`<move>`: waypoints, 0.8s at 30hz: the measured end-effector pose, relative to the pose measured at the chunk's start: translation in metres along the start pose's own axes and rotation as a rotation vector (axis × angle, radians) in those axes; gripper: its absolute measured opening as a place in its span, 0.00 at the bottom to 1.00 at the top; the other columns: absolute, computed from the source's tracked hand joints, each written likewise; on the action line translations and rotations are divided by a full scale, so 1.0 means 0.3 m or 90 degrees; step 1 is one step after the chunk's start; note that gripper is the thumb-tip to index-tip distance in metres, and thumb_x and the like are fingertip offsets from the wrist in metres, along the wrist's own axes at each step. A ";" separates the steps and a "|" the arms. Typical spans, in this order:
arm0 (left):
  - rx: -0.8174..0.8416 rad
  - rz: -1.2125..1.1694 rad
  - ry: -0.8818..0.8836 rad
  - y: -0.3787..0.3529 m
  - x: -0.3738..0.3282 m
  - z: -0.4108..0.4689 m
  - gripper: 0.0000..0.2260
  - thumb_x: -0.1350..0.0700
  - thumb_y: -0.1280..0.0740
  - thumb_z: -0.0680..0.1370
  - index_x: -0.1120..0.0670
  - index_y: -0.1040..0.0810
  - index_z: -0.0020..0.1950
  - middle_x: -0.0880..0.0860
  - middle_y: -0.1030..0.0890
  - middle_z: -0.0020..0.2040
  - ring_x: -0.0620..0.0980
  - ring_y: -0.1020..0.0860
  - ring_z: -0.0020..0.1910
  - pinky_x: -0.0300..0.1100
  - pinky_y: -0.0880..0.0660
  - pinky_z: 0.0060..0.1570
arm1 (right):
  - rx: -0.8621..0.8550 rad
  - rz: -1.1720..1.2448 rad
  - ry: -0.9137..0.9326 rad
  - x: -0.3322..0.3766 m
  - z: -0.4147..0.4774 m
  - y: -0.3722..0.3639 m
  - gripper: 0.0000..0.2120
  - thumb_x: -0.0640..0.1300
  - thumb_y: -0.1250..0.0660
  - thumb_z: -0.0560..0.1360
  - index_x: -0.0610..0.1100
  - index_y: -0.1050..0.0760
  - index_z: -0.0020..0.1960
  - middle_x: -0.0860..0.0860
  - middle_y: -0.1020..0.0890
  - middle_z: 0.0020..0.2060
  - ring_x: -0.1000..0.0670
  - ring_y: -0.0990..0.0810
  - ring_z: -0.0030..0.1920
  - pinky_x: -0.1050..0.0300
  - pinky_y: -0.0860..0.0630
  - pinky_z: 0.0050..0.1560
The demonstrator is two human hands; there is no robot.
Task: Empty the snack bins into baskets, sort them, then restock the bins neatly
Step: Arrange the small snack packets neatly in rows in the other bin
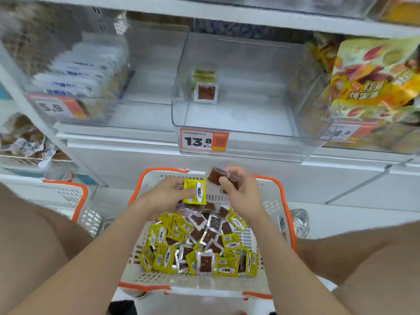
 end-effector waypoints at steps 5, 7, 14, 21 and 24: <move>0.058 -0.178 0.011 0.003 -0.186 -0.120 0.16 0.52 0.37 0.86 0.65 0.22 0.64 0.63 0.14 0.56 0.63 0.13 0.50 0.52 0.15 0.44 | 0.106 -0.148 0.163 0.129 -0.076 -0.027 0.12 0.34 0.29 0.78 0.49 0.14 0.54 0.58 0.13 0.51 0.58 0.15 0.54 0.58 0.21 0.58; 0.090 -0.146 0.035 0.008 -0.230 -0.165 0.20 0.50 0.37 0.85 0.67 0.23 0.65 0.66 0.15 0.56 0.65 0.14 0.52 0.52 0.15 0.46 | 0.119 -0.217 0.264 0.188 -0.117 -0.035 0.13 0.33 0.29 0.77 0.47 0.13 0.55 0.56 0.12 0.53 0.58 0.16 0.55 0.61 0.22 0.62; 0.105 -0.055 0.072 -0.014 -0.261 -0.274 0.12 0.63 0.36 0.85 0.65 0.24 0.67 0.66 0.16 0.57 0.66 0.14 0.53 0.54 0.15 0.51 | 0.242 -0.295 0.233 0.354 -0.143 -0.001 0.24 0.35 0.32 0.80 0.56 0.22 0.70 0.56 0.12 0.54 0.59 0.16 0.54 0.64 0.24 0.61; -0.022 -0.004 -0.136 -0.085 -0.275 -0.314 0.08 0.55 0.35 0.86 0.47 0.18 0.62 0.53 0.13 0.54 0.55 0.13 0.48 0.54 0.15 0.43 | -0.035 -0.167 0.131 0.425 -0.138 0.119 0.08 0.48 0.31 0.79 0.60 0.24 0.54 0.60 0.16 0.45 0.52 0.16 0.48 0.45 0.20 0.50; -0.021 0.099 -0.205 -0.101 -0.297 -0.328 0.06 0.49 0.31 0.83 0.45 0.17 0.58 0.56 0.18 0.50 0.58 0.16 0.49 0.54 0.15 0.39 | 0.026 -0.189 0.106 0.437 -0.157 0.139 0.13 0.41 0.33 0.82 0.55 0.25 0.63 0.58 0.20 0.45 0.65 0.20 0.43 0.69 0.28 0.44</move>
Point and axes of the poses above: each hand's wrist, its own z-axis towards the middle knuckle, its own y-axis out of the back of the hand, x = y × z, the point moved 3 cm from there along z, towards the middle knuckle
